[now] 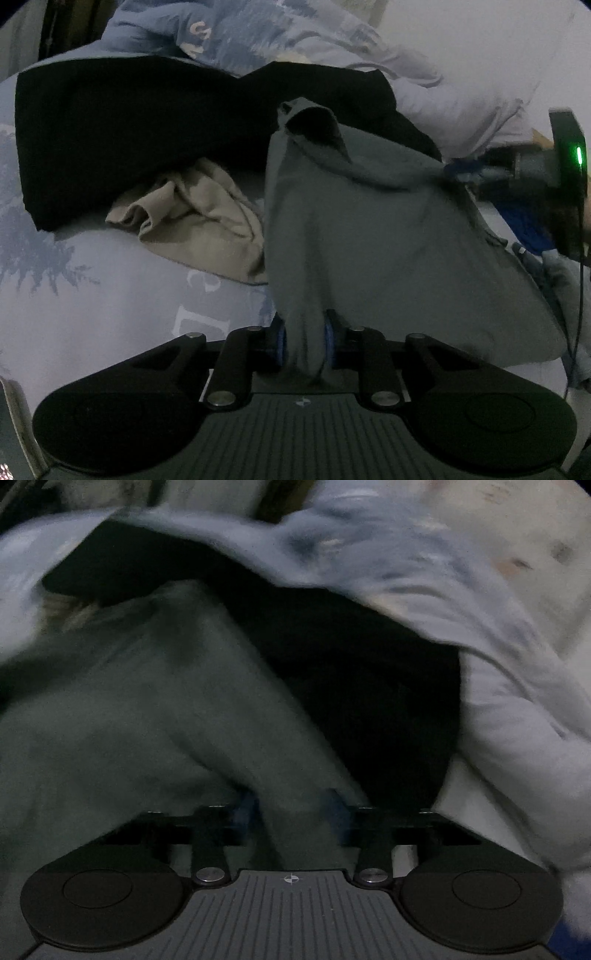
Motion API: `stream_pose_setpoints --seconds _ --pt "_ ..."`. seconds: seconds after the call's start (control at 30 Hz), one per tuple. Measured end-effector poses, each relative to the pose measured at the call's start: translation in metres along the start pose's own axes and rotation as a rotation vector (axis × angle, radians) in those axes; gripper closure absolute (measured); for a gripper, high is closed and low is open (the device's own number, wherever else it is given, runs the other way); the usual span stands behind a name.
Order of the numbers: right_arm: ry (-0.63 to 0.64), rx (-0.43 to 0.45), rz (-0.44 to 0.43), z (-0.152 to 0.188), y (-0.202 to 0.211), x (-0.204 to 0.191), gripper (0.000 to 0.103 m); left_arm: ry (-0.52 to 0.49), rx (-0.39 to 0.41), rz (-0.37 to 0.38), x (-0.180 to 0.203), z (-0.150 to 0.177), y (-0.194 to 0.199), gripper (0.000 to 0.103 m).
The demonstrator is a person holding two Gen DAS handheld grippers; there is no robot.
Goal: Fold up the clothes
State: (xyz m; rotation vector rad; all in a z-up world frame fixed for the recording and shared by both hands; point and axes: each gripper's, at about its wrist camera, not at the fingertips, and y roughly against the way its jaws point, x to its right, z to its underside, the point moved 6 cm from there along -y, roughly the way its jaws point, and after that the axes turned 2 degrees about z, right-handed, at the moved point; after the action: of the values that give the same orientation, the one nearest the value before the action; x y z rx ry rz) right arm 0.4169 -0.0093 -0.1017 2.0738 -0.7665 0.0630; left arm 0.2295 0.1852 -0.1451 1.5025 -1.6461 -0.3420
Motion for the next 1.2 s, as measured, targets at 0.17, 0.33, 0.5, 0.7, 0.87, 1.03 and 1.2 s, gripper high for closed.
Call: stream_pose_setpoints --seconds 0.17,0.33,0.5,0.7,0.87,1.03,1.2 --pt "-0.164 0.006 0.184 -0.023 -0.012 0.067 0.057 -0.009 -0.013 -0.003 0.0 -0.001 -0.004 0.08" --pt "-0.418 0.073 0.266 -0.018 0.007 0.118 0.026 -0.011 -0.031 -0.01 -0.001 -0.004 -0.002 0.078" --pt "-0.52 0.114 0.27 0.029 0.054 0.139 0.018 -0.034 0.04 -0.024 0.011 -0.028 0.022 0.071" --pt "-0.614 0.131 0.277 0.099 0.097 0.127 0.018 -0.078 0.115 0.05 0.042 -0.086 0.01 0.069" --pt "-0.656 0.085 0.291 0.144 0.105 0.117 0.018 -0.105 0.072 0.005 0.048 -0.127 -0.045 0.069" --pt "-0.752 0.055 0.305 0.182 0.116 0.122 0.018 -0.035 -0.056 -0.052 0.027 -0.144 -0.104 0.07" --pt "-0.834 0.08 0.315 0.209 0.142 0.113 0.018 0.104 0.312 -0.02 0.011 -0.207 -0.062 0.076"
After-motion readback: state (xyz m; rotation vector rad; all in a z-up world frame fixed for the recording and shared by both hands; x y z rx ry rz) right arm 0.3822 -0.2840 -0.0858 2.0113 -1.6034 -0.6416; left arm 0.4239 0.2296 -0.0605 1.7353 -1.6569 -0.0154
